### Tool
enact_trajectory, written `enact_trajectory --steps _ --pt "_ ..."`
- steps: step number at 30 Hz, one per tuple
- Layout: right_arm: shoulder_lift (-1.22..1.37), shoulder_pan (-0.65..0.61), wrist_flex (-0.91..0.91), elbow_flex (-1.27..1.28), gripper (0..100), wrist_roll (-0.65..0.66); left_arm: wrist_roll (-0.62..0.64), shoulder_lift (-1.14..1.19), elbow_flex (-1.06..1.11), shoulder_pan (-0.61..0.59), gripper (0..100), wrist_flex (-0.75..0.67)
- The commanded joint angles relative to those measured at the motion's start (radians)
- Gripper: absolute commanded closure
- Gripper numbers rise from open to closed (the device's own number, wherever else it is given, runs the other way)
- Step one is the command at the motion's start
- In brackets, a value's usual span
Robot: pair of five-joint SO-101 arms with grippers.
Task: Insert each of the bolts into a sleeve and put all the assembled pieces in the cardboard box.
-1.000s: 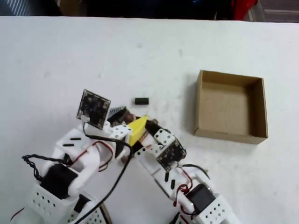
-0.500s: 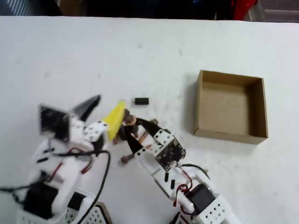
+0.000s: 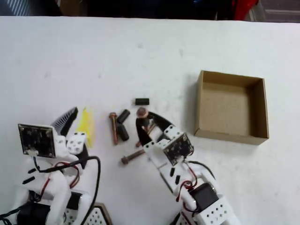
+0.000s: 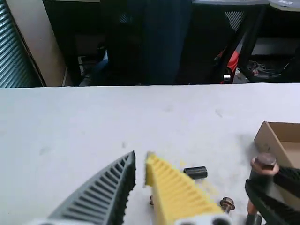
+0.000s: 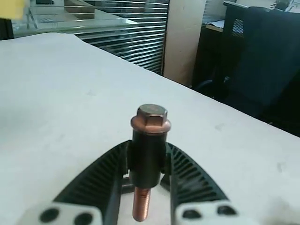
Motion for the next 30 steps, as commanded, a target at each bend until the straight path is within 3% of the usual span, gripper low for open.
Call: enact_trajectory --steps 1,17,22,30 --pt "-0.007 0.039 0.070 -0.063 98.3 0.011 -0.037 -0.007 -0.048 -0.016 95 0.044" --pt "0.001 0.222 0.469 -0.454 98.3 -0.029 -0.037 -0.010 0.048 -0.016 98 0.149" --pt "0.022 0.237 0.556 -0.620 98.3 -0.029 -0.037 -0.116 0.095 -0.016 98 0.163" --pt "0.400 0.266 0.630 -0.888 98.3 -0.035 -0.038 -0.157 0.127 -0.084 98 0.170"
